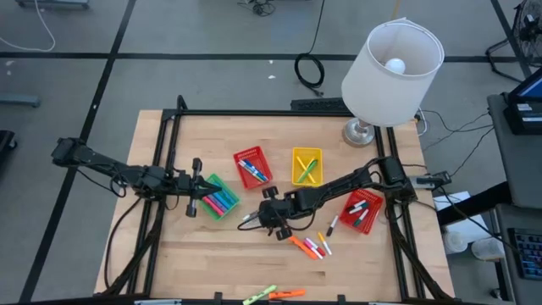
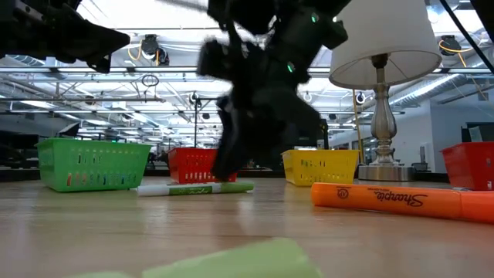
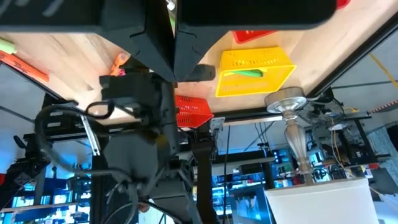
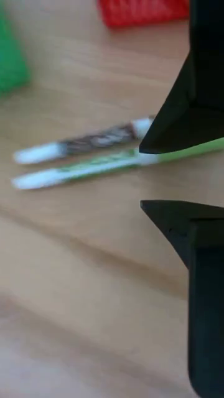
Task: Pick & Place Markers
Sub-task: Put the green marker pen into the left red bin
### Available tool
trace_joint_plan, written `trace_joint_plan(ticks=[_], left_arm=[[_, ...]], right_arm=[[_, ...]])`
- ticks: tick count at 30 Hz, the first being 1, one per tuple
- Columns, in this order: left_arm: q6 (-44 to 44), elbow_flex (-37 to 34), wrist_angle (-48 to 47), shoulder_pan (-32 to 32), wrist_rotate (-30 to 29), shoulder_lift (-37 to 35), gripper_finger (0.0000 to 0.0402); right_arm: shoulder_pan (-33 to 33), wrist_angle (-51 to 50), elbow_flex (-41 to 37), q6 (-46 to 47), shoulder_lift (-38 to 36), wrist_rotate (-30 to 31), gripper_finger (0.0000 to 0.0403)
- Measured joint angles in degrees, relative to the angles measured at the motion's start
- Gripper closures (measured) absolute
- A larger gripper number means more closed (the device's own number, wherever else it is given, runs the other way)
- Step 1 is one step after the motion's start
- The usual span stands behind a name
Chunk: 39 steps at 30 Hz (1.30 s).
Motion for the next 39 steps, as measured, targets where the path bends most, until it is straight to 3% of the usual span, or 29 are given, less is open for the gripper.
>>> trace_joint_plan(ticks=[21, 26, 39], left_arm=[[0.0, 0.0, -0.2, 0.0, 0.0, 0.1, 0.0396], [0.0, 0.0, -0.2, 0.0, 0.0, 0.1, 0.0396], [0.0, 0.0, -0.2, 0.0, 0.0, 0.1, 0.0396]], right_arm=[[-1.5, -0.9, 0.0, -0.3, 1.1, -0.5, 0.0305], [-1.5, -0.6, -0.1, 0.1, 1.1, -4.7, 0.0305], [-1.5, 0.3, -3.8, 1.8, 0.8, -4.8, 0.0310]])
